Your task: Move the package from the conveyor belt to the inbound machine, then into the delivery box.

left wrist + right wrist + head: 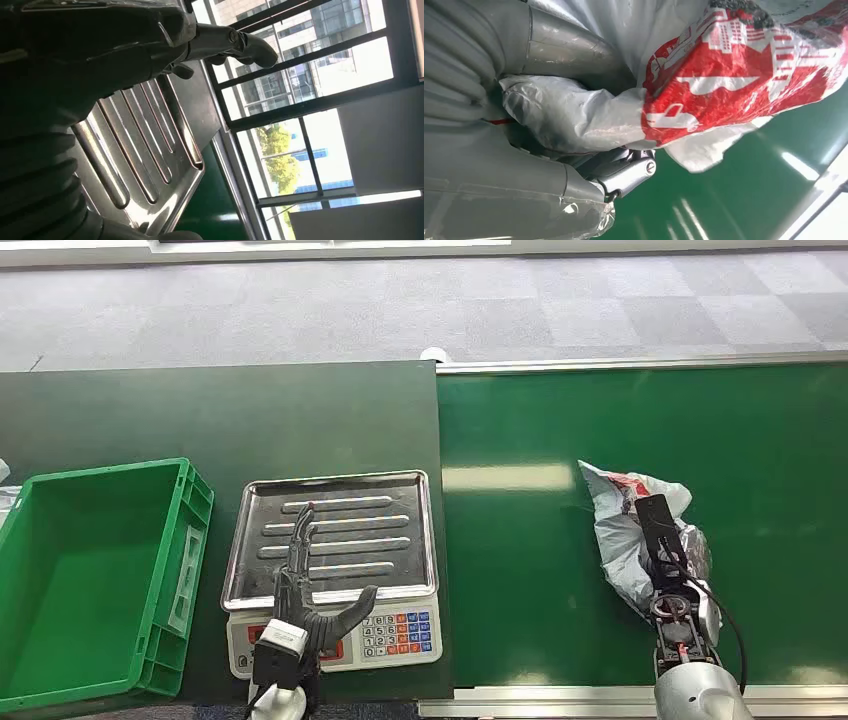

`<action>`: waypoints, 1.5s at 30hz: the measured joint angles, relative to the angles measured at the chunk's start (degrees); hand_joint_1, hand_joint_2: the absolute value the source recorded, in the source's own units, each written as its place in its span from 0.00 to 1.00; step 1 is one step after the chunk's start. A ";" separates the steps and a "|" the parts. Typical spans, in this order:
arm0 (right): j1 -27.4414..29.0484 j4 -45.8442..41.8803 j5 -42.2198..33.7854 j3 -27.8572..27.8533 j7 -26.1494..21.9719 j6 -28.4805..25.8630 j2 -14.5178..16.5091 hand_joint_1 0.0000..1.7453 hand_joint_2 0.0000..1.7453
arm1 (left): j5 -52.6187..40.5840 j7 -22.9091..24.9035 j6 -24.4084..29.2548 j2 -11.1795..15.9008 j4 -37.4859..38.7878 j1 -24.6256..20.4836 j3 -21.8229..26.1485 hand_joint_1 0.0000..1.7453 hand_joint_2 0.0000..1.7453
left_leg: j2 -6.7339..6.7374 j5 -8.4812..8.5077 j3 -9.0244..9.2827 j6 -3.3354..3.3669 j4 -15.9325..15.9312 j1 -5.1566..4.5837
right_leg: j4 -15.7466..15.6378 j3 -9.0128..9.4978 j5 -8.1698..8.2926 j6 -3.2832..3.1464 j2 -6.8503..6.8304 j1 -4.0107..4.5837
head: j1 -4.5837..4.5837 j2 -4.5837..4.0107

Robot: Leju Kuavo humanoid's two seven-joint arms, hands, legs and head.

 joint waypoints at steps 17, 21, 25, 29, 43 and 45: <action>0.62 -11.97 -9.61 0.22 -16.16 1.54 7.47 1.00 1.00 | -0.21 0.00 -1.18 0.38 -4.13 1.41 2.07 0.00 1.00 | -0.08 0.02 -0.22 0.00 0.00 0.00 | 0.01 -0.14 0.00 0.01 -0.11 0.01 | 0.01 0.00; 1.23 -19.29 -11.15 5.90 -12.65 7.87 12.00 1.00 1.00 | 0.73 0.00 -3.20 0.49 -4.41 -0.05 2.50 0.00 1.00 | 0.04 0.04 -0.21 -0.03 -0.01 0.10 | 0.02 -0.21 0.00 0.00 0.03 0.11 | 0.01 0.00; 1.18 -22.36 -9.55 14.88 -7.65 14.13 16.63 1.00 1.00 | 1.01 0.00 -3.48 0.40 -4.13 -3.30 2.60 0.00 1.00 | 0.07 0.08 -0.21 -0.08 -0.02 0.18 | 0.05 -0.21 0.01 -0.02 0.08 0.18 | 0.02 0.00; 0.96 -22.36 -8.57 23.30 -6.11 16.41 20.49 1.00 1.00 | 1.19 0.00 -2.31 0.42 -4.32 -5.05 2.84 0.00 1.00 | 0.04 0.10 -0.25 -0.10 -0.02 0.19 | 0.07 -0.22 0.00 -0.02 0.04 0.19 | 0.03 0.00; -1.48 -15.60 -22.69 52.48 -7.04 16.92 22.72 1.00 1.00 | 1.01 0.00 -0.45 1.34 -12.01 -2.61 11.40 0.00 1.00 | -0.03 0.09 -0.33 -0.11 -0.01 0.18 | 0.06 -0.25 -0.01 -0.03 -0.03 0.18 | 0.04 0.00; -1.80 -14.86 -22.92 53.28 -6.95 17.15 22.72 1.00 1.00 | 0.86 0.00 -0.45 1.37 -12.57 -2.24 11.90 0.00 1.00 | -0.03 0.09 -0.33 -0.11 0.00 0.18 | 0.06 -0.25 -0.01 -0.03 -0.03 0.18 | 0.04 0.00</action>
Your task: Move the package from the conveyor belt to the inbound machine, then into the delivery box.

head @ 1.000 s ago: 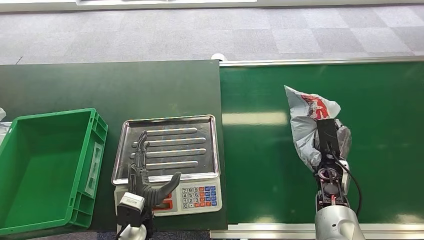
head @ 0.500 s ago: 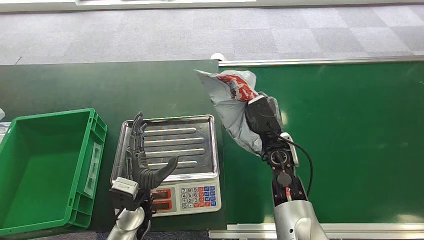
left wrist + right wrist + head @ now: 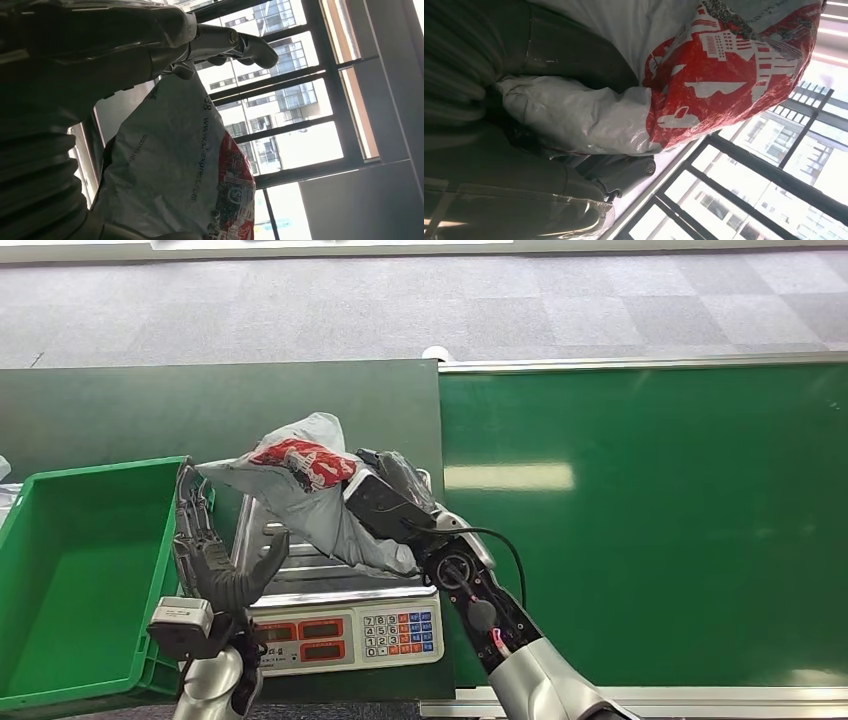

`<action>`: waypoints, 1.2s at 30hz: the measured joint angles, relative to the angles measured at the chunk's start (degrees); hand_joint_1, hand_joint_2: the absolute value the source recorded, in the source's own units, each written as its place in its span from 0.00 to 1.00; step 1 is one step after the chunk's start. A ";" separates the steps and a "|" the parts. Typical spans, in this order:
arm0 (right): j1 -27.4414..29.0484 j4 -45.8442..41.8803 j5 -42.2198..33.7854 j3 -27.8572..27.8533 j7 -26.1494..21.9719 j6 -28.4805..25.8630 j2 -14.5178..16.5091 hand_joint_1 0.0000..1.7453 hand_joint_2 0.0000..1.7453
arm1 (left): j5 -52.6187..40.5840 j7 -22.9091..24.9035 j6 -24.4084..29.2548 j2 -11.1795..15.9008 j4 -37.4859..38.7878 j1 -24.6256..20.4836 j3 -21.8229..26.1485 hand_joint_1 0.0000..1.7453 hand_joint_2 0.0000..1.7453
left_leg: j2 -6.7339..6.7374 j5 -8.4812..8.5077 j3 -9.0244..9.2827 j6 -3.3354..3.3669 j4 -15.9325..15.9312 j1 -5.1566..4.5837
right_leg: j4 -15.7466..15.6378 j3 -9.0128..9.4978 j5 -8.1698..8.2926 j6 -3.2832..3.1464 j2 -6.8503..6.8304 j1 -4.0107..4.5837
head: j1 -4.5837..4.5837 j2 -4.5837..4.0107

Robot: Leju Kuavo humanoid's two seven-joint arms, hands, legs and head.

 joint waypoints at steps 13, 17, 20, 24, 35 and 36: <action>-2.76 7.64 -0.80 1.50 3.10 -0.69 -0.01 0.00 1.00 | 2.90 0.00 1.19 1.89 -2.08 2.05 2.26 0.00 1.00 | 0.00 0.00 0.00 0.00 0.00 0.00 | 0.00 -0.01 0.00 0.00 0.01 0.00 | 0.00 0.00; -3.13 8.60 -1.68 1.50 2.48 -1.12 -0.02 0.00 1.00 | 2.90 0.00 1.50 2.19 -2.27 2.10 2.31 0.00 1.00 | -0.01 0.00 0.01 0.00 0.00 0.00 | 0.00 0.00 0.00 0.00 0.00 0.00 | 0.01 0.00; -3.31 9.21 -2.88 1.15 0.96 -1.11 -0.03 0.00 1.00 | 2.90 0.00 1.54 2.32 -2.49 2.13 2.33 0.00 1.00 | 0.00 0.00 0.02 0.00 0.00 0.00 | 0.00 0.00 0.00 0.00 0.01 0.00 | 0.00 0.00; -3.35 9.64 -4.63 -0.45 -2.15 0.03 -0.06 0.00 1.00 | 2.81 0.00 1.01 2.36 -2.69 2.17 2.33 0.00 1.00 | 0.00 0.00 0.03 0.00 0.00 0.00 | 0.00 -0.01 0.00 0.00 0.01 0.00 | -0.01 0.00; -2.00 7.87 -11.94 -9.10 -13.21 11.29 -0.09 0.00 1.00 | 0.43 0.00 0.54 2.54 -0.85 0.56 0.85 0.00 1.00 | 0.02 0.00 0.06 0.00 0.02 0.00 | -0.01 0.00 0.00 0.00 0.01 0.00 | 0.00 0.00; -1.74 7.43 -12.27 -9.85 -13.62 11.58 -0.09 0.00 1.00 | 0.36 0.00 0.69 2.56 -0.65 0.43 0.60 0.00 1.00 | 0.02 0.00 0.06 0.00 0.02 0.00 | -0.01 0.00 0.00 0.00 0.01 0.00 | 0.00 0.00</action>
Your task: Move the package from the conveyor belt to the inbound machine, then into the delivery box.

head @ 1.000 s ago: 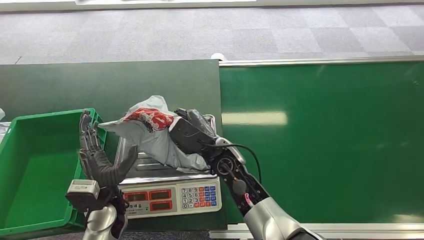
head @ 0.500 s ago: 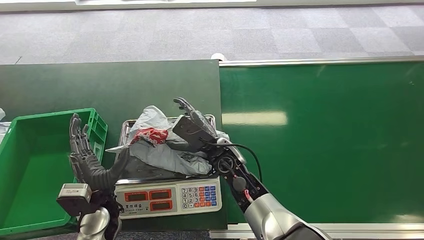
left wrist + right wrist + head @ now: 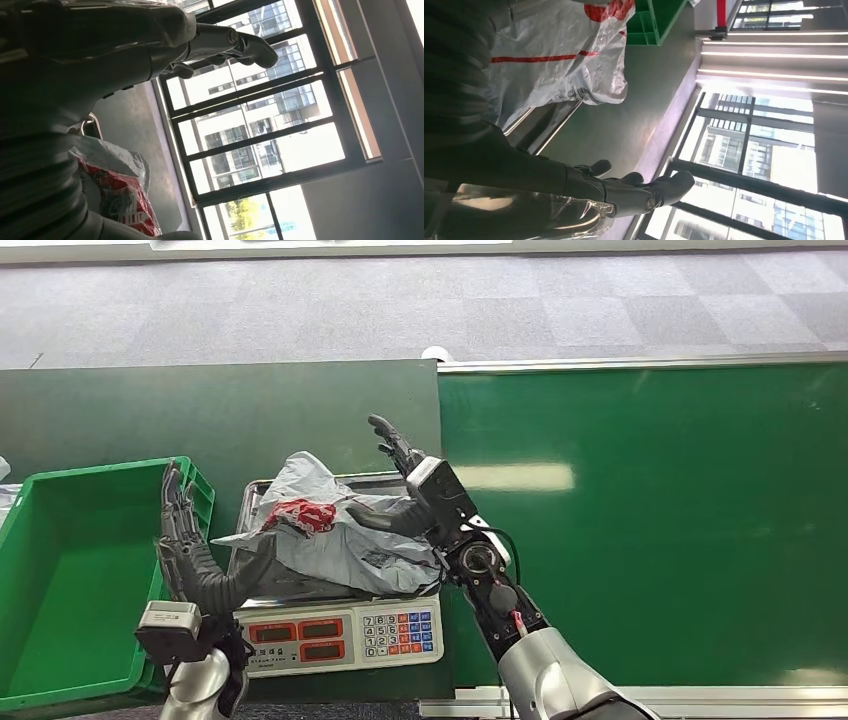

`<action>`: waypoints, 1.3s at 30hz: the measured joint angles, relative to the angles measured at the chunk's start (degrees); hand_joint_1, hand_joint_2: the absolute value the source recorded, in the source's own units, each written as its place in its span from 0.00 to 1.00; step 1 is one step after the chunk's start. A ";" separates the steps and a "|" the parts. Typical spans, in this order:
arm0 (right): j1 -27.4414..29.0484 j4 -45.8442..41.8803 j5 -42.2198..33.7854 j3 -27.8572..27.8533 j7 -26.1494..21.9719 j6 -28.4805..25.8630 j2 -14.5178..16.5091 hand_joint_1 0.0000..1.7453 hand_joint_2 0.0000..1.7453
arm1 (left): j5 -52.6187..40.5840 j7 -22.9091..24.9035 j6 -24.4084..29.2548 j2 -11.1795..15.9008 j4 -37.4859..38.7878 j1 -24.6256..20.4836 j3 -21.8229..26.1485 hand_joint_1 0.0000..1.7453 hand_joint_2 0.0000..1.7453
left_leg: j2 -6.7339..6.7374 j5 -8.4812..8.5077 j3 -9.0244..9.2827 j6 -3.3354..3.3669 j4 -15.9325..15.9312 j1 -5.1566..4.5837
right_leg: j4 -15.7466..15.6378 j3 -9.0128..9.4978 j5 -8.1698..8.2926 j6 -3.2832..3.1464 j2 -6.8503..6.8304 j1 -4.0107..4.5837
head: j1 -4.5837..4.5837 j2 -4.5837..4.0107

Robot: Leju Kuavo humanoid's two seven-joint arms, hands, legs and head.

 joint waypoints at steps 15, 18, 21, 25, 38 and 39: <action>9.70 -21.24 -2.52 -5.22 0.58 -7.34 0.09 0.00 1.00 | -13.55 0.81 -1.16 -0.72 4.43 -0.68 0.69 0.00 1.00 | 0.01 0.00 0.01 0.00 -0.01 0.00 | -0.01 0.00 0.00 0.00 0.01 0.00 | 0.01 0.00; 13.44 -28.29 0.95 -3.88 3.32 -13.84 0.07 0.00 1.00 | -17.98 3.48 -1.41 -0.95 8.32 -2.81 2.63 0.00 1.00 | -0.02 0.00 0.03 0.00 -0.01 0.00 | -0.01 0.00 0.00 0.00 -0.02 0.00 | 0.00 0.00; 16.68 -36.18 2.31 -2.47 5.95 -16.25 -0.32 0.00 1.00 | -24.54 6.92 -0.11 -1.11 13.46 -6.07 3.67 0.00 1.00 | 0.01 0.00 0.04 0.00 -0.01 0.00 | -0.01 0.00 0.00 -0.01 0.01 0.00 | 0.01 0.00; 20.62 -43.69 2.45 -1.61 6.49 -17.08 -0.97 0.00 1.00 | -34.17 13.36 1.58 -1.53 21.12 -11.20 3.77 0.00 1.00 | -0.01 0.00 0.04 0.00 0.00 -0.01 | -0.01 0.03 0.01 -0.01 0.00 -0.01 | 0.02 0.00; 24.04 -49.53 2.44 -0.45 5.35 -16.58 -1.01 0.00 1.00 | -46.62 23.04 7.48 -2.36 36.93 -20.29 2.42 0.00 1.00 | -0.01 0.00 0.08 0.00 -0.01 0.00 | -0.01 0.10 0.01 -0.01 0.01 -0.01 | 0.00 0.00; 24.07 -49.58 2.44 -0.42 5.25 -16.35 -1.01 0.00 1.00 | -48.94 25.22 8.53 -2.37 37.75 -20.88 2.15 0.19 1.00 | -0.02 0.00 0.10 0.00 -0.01 0.00 | -0.01 0.13 0.01 -0.01 0.00 -0.01 | 0.01 0.00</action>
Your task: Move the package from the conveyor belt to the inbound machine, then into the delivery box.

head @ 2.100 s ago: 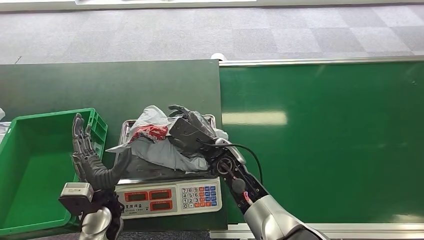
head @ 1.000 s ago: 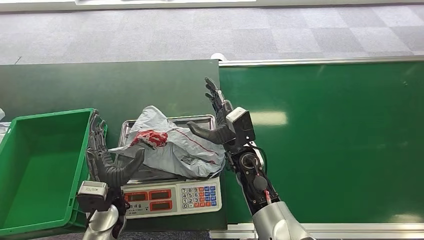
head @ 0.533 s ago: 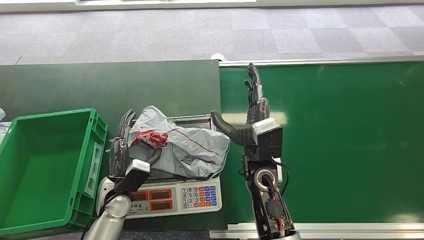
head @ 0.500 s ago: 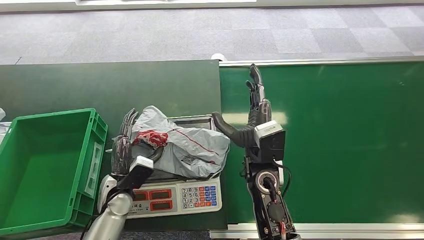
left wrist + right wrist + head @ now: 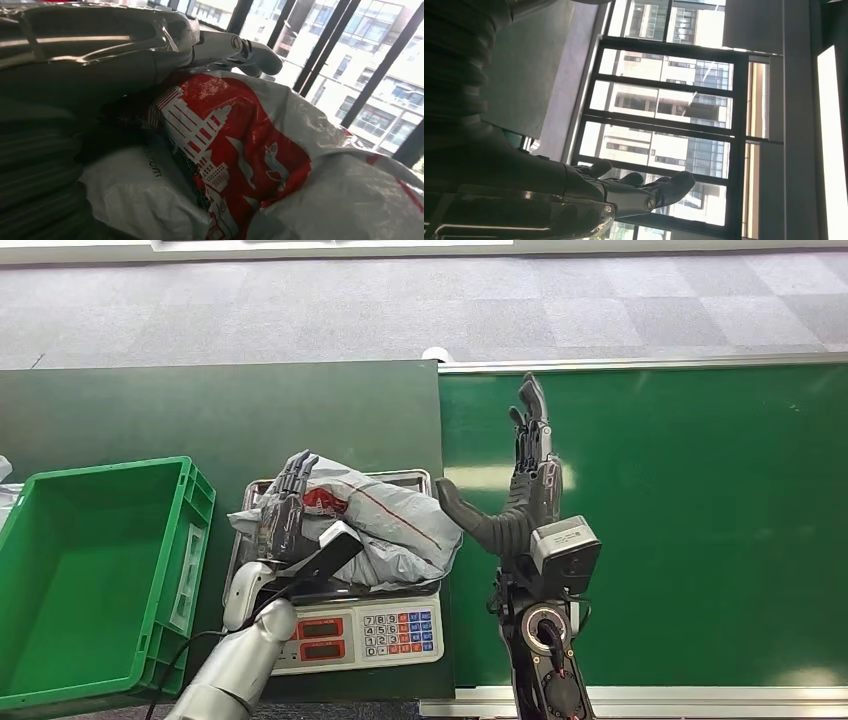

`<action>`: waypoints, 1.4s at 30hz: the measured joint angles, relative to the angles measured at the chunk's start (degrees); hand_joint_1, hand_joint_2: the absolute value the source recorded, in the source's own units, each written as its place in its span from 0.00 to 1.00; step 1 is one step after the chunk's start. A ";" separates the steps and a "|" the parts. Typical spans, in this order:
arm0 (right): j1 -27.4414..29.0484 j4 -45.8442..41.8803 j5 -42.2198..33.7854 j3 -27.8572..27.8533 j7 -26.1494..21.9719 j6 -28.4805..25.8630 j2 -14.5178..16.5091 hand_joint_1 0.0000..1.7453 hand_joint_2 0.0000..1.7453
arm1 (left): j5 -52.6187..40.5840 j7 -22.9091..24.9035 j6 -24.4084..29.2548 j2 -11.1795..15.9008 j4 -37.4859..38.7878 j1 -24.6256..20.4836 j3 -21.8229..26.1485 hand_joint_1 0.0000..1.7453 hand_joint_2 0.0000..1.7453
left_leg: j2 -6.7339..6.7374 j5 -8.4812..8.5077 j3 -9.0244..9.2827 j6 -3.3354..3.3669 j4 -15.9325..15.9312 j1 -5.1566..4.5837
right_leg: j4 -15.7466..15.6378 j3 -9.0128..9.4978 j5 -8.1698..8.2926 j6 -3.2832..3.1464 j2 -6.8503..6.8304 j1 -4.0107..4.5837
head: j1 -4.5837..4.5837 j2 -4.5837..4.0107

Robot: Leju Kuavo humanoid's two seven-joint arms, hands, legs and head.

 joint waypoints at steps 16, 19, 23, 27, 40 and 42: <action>0.26 -0.16 -0.65 -0.41 -0.86 0.92 0.00 0.00 1.00 | 5.64 -5.35 0.59 -0.07 8.29 -5.14 1.60 0.99 1.00 | -0.03 0.29 0.34 -0.10 -0.06 0.03 | 0.00 0.31 0.18 -0.18 -0.11 0.03 | -0.01 0.00; 0.84 -0.13 -1.13 -1.02 -0.97 0.83 0.00 0.00 1.00 | 9.54 -8.47 0.67 -0.17 4.32 -3.04 2.05 1.00 1.00 | 0.01 0.33 0.25 -0.11 -0.04 0.05 | 0.01 0.19 0.25 -0.18 -0.08 0.05 | 0.00 0.00; 1.96 0.11 -1.75 -2.76 -1.42 0.83 0.00 0.00 1.00 | 13.75 -10.97 0.84 -0.40 -4.21 1.08 2.04 1.00 1.00 | 0.03 0.33 0.01 -0.11 -0.01 0.05 | 0.02 -0.05 0.26 -0.18 -0.04 0.05 | -0.01 0.00; 3.60 0.37 -2.08 -4.90 -2.18 0.83 -0.03 0.00 1.00 | 19.13 -14.07 2.16 -0.52 -15.98 6.13 2.02 1.00 1.00 | 0.03 0.31 -0.31 -0.11 -0.01 0.05 | 0.01 -0.38 0.25 -0.17 -0.03 0.05 | -0.01 0.00; 7.00 0.52 -2.23 -8.06 -2.78 0.68 -0.22 0.00 1.00 | 28.54 -22.58 9.21 -0.73 -42.08 16.77 2.06 1.00 1.00 | 0.08 0.29 -0.53 -0.11 -0.02 0.05 | 0.01 -0.61 0.24 -0.17 0.04 0.06 | -0.01 0.00; 7.67 0.52 -2.34 -8.78 -2.91 0.65 -0.28 0.00 1.00 | 29.06 -24.01 10.71 -0.80 -46.70 19.20 2.58 1.00 1.00 | 0.06 0.27 -0.58 -0.12 -0.02 0.05 | 0.01 -0.64 0.22 -0.16 0.03 0.06 | 0.00 0.00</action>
